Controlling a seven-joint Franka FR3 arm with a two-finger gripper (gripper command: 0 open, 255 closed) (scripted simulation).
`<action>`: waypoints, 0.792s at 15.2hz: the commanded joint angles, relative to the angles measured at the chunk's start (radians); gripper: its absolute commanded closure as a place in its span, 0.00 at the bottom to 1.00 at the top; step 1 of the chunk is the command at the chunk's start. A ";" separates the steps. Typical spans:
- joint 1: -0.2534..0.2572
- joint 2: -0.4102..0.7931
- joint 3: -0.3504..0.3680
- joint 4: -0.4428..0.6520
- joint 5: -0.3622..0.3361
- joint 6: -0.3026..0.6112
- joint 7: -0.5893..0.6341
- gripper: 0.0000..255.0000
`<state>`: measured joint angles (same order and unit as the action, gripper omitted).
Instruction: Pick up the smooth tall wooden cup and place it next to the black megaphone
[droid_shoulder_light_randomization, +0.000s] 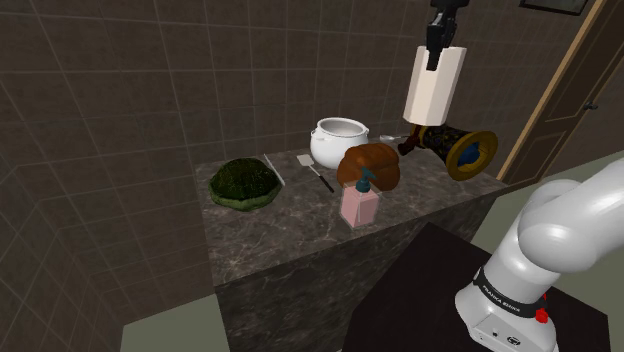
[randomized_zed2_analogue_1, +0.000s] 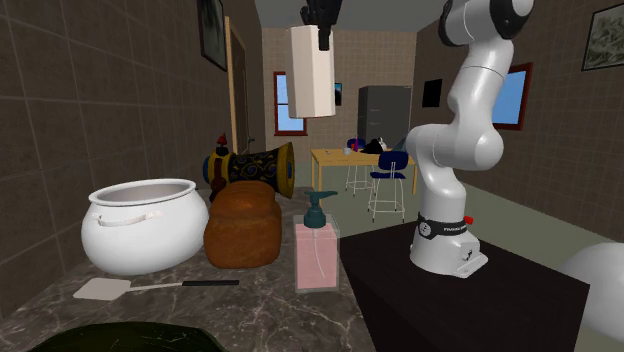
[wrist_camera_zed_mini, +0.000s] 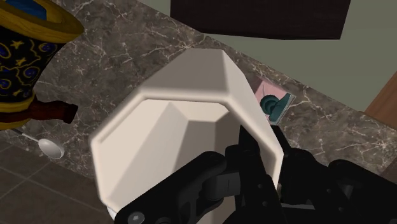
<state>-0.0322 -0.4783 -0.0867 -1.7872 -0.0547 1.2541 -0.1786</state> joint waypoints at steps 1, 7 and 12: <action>-0.006 -0.006 -0.018 0.006 -0.011 -0.010 -0.026 1.00; -0.043 -0.042 -0.129 -0.010 -0.080 -0.019 -0.177 1.00; -0.068 -0.043 -0.228 0.007 -0.137 -0.020 -0.307 1.00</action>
<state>-0.0942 -0.5182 -0.2924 -1.7769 -0.1783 1.2293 -0.4552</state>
